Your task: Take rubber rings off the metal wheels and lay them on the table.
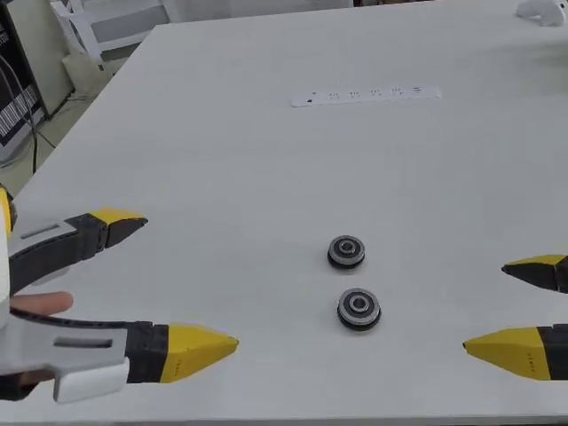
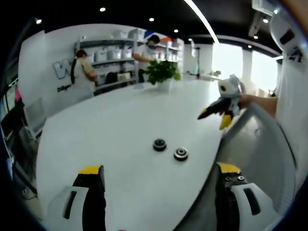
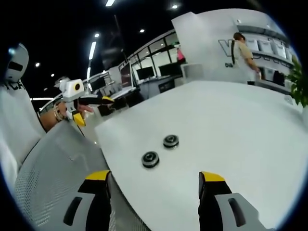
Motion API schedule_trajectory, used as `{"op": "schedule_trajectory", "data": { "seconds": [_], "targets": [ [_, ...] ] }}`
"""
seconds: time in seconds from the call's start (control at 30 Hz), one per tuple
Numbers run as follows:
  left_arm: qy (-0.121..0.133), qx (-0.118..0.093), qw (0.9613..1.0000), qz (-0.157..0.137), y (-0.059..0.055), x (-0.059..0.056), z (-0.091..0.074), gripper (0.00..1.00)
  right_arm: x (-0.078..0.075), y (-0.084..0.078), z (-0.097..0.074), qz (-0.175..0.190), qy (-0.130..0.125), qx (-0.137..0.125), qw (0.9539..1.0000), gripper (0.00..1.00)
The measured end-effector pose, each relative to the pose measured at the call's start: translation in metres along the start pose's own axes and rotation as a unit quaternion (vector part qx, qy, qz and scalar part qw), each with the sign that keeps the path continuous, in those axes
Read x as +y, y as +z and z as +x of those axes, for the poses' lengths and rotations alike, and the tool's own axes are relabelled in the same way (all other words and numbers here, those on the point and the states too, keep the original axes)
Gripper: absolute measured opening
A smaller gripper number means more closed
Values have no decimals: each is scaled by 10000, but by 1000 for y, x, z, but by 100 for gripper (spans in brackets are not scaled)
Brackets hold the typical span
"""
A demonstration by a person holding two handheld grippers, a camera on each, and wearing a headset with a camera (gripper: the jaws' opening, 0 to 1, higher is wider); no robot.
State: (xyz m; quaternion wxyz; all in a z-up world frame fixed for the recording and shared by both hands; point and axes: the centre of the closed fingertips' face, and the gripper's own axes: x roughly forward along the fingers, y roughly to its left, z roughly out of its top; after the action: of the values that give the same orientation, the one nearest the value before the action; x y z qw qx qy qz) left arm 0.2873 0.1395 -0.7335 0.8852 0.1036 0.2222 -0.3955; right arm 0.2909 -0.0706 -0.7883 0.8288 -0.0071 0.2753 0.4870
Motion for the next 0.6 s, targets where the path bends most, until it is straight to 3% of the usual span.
{"op": "schedule_trajectory", "data": {
  "seconds": [0.6],
  "targets": [
    [-432,-96,9972,607,29,-7,35,91,-4,21,13,-409,286,-136,9987,63]
  ]
}}
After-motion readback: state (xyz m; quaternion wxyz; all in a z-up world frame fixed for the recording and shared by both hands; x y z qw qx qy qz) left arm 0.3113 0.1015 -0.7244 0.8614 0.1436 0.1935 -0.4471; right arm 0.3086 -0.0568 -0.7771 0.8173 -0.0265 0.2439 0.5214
